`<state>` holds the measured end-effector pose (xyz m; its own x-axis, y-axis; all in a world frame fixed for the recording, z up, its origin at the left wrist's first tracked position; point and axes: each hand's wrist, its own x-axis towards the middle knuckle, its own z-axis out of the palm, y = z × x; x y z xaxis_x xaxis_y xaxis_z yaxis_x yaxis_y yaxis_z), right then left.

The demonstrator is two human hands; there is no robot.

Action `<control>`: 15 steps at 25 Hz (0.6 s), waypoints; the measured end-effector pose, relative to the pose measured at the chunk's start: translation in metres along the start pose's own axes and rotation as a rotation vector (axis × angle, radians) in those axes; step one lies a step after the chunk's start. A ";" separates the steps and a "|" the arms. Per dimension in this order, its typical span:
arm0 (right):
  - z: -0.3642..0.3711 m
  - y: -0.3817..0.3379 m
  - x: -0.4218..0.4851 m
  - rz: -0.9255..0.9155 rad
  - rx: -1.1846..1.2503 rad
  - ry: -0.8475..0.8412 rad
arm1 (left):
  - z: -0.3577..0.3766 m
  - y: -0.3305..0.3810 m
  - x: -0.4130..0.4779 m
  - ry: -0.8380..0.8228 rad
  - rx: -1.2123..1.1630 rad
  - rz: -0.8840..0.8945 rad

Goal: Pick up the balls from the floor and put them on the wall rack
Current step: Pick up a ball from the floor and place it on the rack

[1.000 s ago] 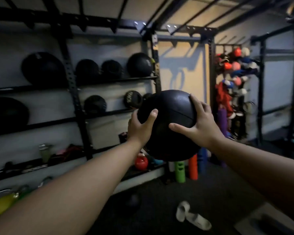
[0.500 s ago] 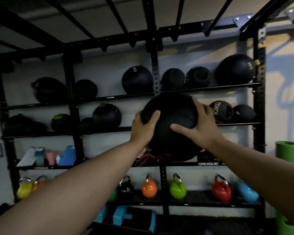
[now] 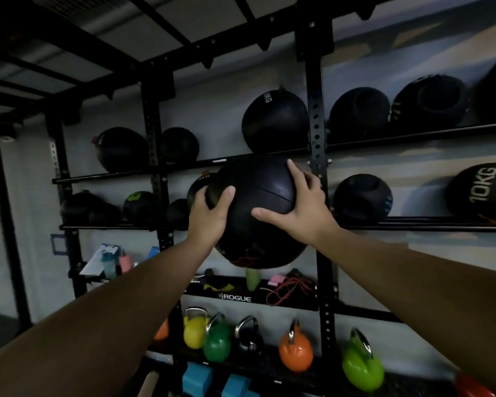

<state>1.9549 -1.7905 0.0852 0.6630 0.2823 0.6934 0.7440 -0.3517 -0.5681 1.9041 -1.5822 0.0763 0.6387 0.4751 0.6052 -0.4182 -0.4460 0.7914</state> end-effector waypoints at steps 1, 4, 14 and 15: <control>0.010 0.015 0.015 0.004 -0.011 -0.006 | 0.009 -0.016 0.017 0.000 0.006 -0.014; 0.043 0.068 0.062 0.015 -0.037 0.019 | 0.043 -0.071 0.074 0.008 -0.026 -0.009; 0.143 0.222 0.283 0.162 -0.112 0.101 | 0.156 -0.218 0.328 -0.177 -0.128 -0.002; 0.150 0.237 0.301 0.171 -0.109 0.113 | 0.168 -0.227 0.350 -0.191 -0.123 0.012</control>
<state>2.3434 -1.6549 0.0930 0.7604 0.1108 0.6400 0.6044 -0.4816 -0.6347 2.3313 -1.4418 0.0938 0.7389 0.3130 0.5967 -0.4945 -0.3497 0.7957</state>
